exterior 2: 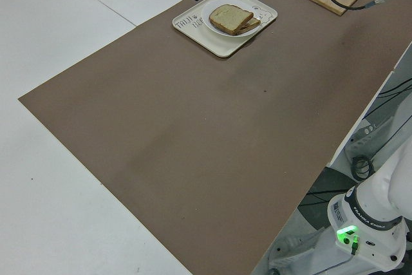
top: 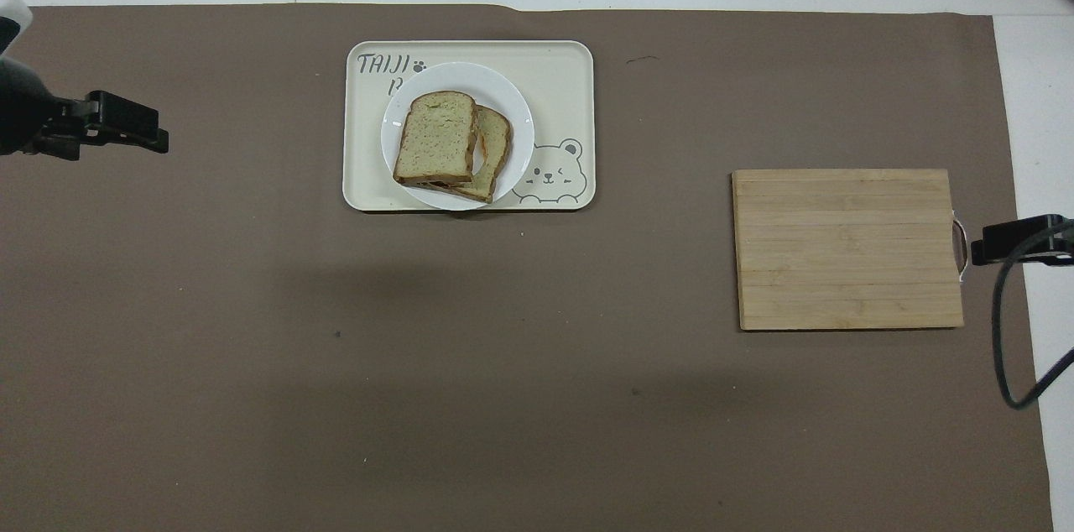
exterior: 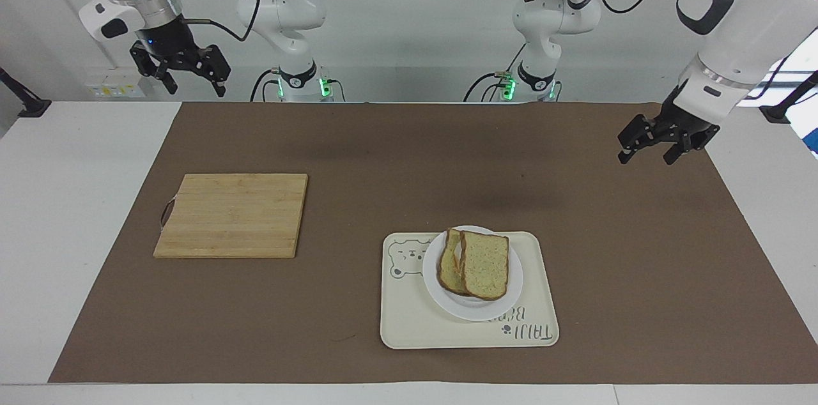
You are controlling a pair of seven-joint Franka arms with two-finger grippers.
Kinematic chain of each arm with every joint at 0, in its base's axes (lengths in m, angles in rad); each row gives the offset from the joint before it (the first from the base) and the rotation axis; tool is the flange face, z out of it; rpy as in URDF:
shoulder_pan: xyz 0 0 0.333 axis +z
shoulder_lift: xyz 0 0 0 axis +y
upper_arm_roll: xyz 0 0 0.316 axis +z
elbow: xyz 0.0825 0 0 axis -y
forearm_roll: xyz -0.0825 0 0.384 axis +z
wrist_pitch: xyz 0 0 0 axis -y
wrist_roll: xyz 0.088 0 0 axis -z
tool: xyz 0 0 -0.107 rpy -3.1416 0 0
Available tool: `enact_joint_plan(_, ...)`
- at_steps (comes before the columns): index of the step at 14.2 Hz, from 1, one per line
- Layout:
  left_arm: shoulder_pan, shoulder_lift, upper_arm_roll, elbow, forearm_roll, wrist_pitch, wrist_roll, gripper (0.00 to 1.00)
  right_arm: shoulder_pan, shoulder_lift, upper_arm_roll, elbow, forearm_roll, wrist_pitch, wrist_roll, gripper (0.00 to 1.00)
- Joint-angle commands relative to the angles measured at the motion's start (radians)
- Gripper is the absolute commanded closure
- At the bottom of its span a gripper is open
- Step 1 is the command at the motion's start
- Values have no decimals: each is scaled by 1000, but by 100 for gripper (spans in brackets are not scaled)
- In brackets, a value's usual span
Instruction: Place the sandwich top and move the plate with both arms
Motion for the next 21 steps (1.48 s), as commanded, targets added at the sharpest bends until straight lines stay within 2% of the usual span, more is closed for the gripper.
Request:
enact_joint_plan(1,-59,-121,44,-116,24,-17,2,0,-9,-24,1,-27,-10,7,-30,0)
enact_joint_plan(3,-128,-156,112,-118,24,-54,3,0,-9,-24,1,-27,-10,7,-30,0)
enact_joint_plan(7,-119,-182,119,-122,26,-125,51,0,-9,-24,1,-27,-10,7,-30,0)
enact_joint_plan(9,-117,-184,119,-130,32,-117,60,0,-9,-24,0,-27,-10,7,-32,0)
enact_joint_plan(11,-119,-185,118,-135,90,-116,60,0,-9,-24,1,-27,-10,7,-37,0)
enact_joint_plan(21,-120,-193,119,-151,98,-100,82,0,-13,-24,-1,-27,-10,7,-63,0)
